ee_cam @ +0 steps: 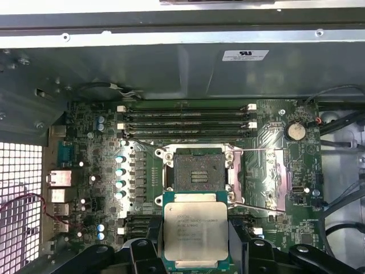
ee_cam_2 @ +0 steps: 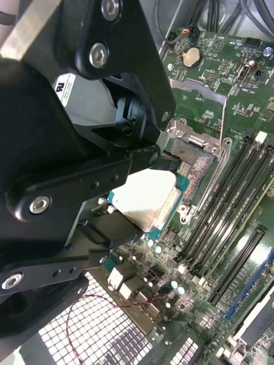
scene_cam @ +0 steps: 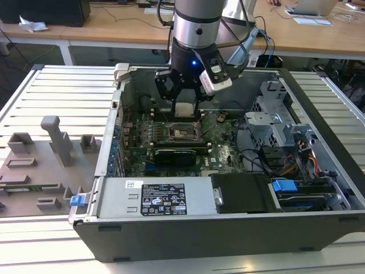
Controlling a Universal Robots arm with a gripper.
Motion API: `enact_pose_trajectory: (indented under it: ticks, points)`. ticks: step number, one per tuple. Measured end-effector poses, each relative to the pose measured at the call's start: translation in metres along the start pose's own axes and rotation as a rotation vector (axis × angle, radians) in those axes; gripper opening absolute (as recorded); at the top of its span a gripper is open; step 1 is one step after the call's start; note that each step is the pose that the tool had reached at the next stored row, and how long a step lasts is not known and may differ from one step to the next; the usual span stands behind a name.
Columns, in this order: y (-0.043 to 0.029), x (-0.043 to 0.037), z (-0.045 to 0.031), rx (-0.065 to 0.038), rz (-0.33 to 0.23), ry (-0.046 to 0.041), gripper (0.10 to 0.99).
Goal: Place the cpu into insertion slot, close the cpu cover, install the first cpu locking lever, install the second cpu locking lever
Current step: 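Place the cpu into insertion slot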
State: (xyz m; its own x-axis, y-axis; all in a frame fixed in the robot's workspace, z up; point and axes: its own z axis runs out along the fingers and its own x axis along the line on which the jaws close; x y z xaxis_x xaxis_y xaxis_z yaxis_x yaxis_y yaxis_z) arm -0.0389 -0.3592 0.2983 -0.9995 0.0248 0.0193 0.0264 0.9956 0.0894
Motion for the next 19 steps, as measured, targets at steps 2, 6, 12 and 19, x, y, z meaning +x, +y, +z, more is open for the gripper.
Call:
enact_pose_trajectory:
  ticks: [2,6,12,19]
  points:
    - [-0.0001,0.0000,0.0012,0.000,0.000,0.0000,0.541]
    - [-0.0004,-0.0001,0.0040,0.000,0.000,0.0000,0.541]
    - [-0.0008,-0.0002,0.0088,0.000,0.000,0.0001,0.541]
    - [-0.0014,-0.0003,0.0158,0.000,0.000,0.0000,0.541]
